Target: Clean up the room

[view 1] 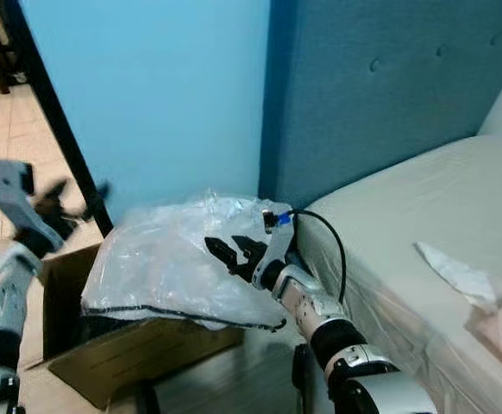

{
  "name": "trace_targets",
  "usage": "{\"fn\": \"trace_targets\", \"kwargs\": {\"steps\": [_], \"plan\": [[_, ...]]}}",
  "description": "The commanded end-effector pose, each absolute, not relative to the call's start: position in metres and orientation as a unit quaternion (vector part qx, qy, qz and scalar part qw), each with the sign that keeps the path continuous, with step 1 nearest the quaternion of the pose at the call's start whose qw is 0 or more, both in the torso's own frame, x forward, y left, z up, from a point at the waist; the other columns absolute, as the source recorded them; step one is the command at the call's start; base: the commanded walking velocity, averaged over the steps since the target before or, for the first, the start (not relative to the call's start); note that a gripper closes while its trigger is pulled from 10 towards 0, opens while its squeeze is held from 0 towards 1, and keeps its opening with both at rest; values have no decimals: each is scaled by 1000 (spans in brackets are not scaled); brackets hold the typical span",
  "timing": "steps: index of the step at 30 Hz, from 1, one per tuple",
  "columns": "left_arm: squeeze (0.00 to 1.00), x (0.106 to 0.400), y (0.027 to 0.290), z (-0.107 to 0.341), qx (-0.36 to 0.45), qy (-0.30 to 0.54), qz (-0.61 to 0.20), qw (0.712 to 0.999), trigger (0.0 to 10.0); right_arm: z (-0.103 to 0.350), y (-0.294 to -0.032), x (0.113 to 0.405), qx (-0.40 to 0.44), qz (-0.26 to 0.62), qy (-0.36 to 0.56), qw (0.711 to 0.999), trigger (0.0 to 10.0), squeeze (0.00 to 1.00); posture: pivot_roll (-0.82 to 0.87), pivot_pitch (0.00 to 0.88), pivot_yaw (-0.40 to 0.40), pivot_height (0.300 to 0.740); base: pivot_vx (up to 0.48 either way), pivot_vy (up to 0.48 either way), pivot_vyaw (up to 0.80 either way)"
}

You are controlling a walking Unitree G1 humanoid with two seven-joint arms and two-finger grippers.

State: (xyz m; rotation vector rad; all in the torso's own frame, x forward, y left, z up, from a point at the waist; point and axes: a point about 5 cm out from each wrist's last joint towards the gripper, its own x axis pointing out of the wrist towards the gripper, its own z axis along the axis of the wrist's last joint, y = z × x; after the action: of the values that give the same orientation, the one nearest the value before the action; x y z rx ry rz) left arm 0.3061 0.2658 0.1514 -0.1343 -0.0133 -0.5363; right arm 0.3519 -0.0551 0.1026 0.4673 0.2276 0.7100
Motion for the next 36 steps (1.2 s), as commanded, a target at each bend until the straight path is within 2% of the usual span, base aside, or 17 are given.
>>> {"fn": "trace_targets", "kwargs": {"steps": [1, 4, 7, 9, 10, 11, 13, 15, 16, 17, 20, 29, 36], "plan": [[0, 298, 245, 131, -64, 41, -315, 946, 10000, 106, -46, 352, 234, 353, 109, 899, 10000, 0, 2, 44, 14, 468, 0, 0, 0], [0, 295, 237, 121, -55, 61, -319, 944, 10000, 107, -45, 352, 237, 354, 107, 898, 10000, 0, 2, 44, 14, 468, 0, 0, 0], [0, 292, 208, 97, -80, 73, -332, 937, 10000, 111, -41, 353, 254, 355, 101, 894, 10000, 0, 3, 52, 25, 468, 0, 0, 0], [0, 292, 208, 97, -80, 73, -332, 937, 10000, 111, -41, 353, 254, 355, 101, 894, 10000, 0, 3, 52, 25, 468, 0, 0, 0], [0, 293, 197, 94, -110, 71, -338, 932, 10000, 112, -40, 353, 258, 355, 99, 893, 10000, 0, 3, 54, 29, 468, 0, 0, 0], [0, 293, 197, 94, -110, 71, -338, 932, 10000, 112, -40, 353, 258, 355, 99, 893, 10000, 0, 3, 54, 29, 468, 0, 0, 0], [0, 293, 173, 87, -173, 68, -341, 922, 10000, 115, -36, 354, 260, 358, 98, 892, 10000, 0, 1, 58, 31, 468, 0, 0, 0], [0, 293, 165, 85, -193, 66, -337, 919, 10000, 116, -35, 354, 261, 359, 97, 891, 10000, 0, 1, 58, 31, 468, 0, 0, 0], [0, 296, 155, 85, -243, 56, -314, 916, 10000, 116, -33, 354, 261, 361, 97, 890, 10000, 0, 1, 58, 31, 468, 0, 0, 0], [0, 296, 155, 85, -243, 56, -314, 916, 10000, 116, -33, 354, 261, 361, 97, 890, 10000, 0, 1, 58, 31, 468, 0, 0, 0], [0, 298, 128, 79, -320, 55, -271, 906, 10000, 117, -30, 353, 263, 366, 97, 888, 10000, 0, 7, 63, 29, 468, 0, 0, 0], [0, 294, 98, 64, -301, 75, -258, 915, 10000, 118, -28, 353, 267, 370, 96, 885, 10000, 0, 5, 66, 23, 468, 0, 0, 0], [0, 297, 83, 62, -213, 83, -278, 933, 10000, 118, -26, 352, 268, 374, 99, 882, 10000, 0, 0, 69, 19, 468, 0, 0, 0]]}}
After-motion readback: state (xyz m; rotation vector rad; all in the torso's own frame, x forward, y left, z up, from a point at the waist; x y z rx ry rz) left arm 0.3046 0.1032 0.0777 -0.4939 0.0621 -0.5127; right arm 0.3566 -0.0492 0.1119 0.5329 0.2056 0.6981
